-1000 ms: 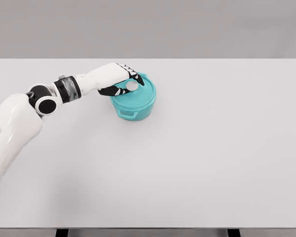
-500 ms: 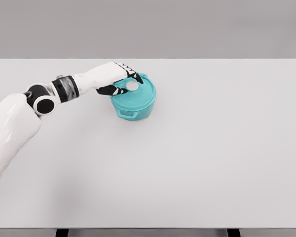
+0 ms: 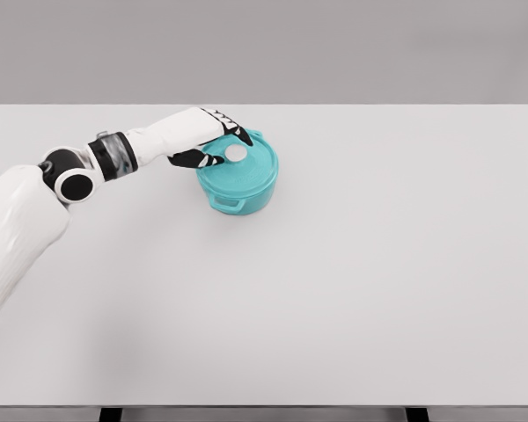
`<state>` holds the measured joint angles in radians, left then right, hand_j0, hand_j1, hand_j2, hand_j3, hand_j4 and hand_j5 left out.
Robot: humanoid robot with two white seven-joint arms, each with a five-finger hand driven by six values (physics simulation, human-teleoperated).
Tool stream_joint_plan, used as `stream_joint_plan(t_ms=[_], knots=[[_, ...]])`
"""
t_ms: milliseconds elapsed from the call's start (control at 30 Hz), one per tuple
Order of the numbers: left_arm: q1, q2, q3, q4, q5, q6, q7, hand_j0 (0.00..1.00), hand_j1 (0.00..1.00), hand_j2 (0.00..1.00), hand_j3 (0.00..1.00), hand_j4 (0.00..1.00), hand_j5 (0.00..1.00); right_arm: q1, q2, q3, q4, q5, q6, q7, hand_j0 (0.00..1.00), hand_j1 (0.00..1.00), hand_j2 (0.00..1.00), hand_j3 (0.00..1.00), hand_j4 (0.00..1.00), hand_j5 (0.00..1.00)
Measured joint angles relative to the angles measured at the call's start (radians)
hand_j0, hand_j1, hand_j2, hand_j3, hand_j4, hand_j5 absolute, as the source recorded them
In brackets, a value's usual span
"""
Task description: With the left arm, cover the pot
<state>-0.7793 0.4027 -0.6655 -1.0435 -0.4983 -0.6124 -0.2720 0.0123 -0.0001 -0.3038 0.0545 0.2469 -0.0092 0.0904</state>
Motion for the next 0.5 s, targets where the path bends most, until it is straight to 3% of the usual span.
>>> stream_joint_plan(t_ms=[233,333,400,500], knots=[[0.0,0.04,0.006,-0.035,0.004,0.0,0.0,0.69,0.69,0.69,0.69,0.69,0.69,0.0,0.0,0.0,0.0,0.0,0.0,0.0,1.0,1.0,1.0,1.0,1.0,1.0],[0.005,0.067,0.011,-0.066,0.005,0.0,0.0,0.81,0.81,0.81,0.81,0.81,0.81,0.0,0.0,0.0,0.0,0.0,0.0,0.0,1.0,1.0,1.0,1.0,1.0,1.0],[0.012,0.102,0.024,-0.105,0.005,0.0,-0.002,1.0,1.0,1.0,1.0,1.0,1.0,0.0,0.0,0.0,0.0,0.0,0.0,0.0,1.0,1.0,1.0,1.0,1.0,1.0],[0.043,0.193,0.061,-0.176,0.01,0.0,-0.007,1.0,1.0,1.0,1.0,1.0,1.0,0.0,0.0,0.0,0.0,0.0,0.0,0.0,1.0,1.0,1.0,1.0,1.0,1.0]])
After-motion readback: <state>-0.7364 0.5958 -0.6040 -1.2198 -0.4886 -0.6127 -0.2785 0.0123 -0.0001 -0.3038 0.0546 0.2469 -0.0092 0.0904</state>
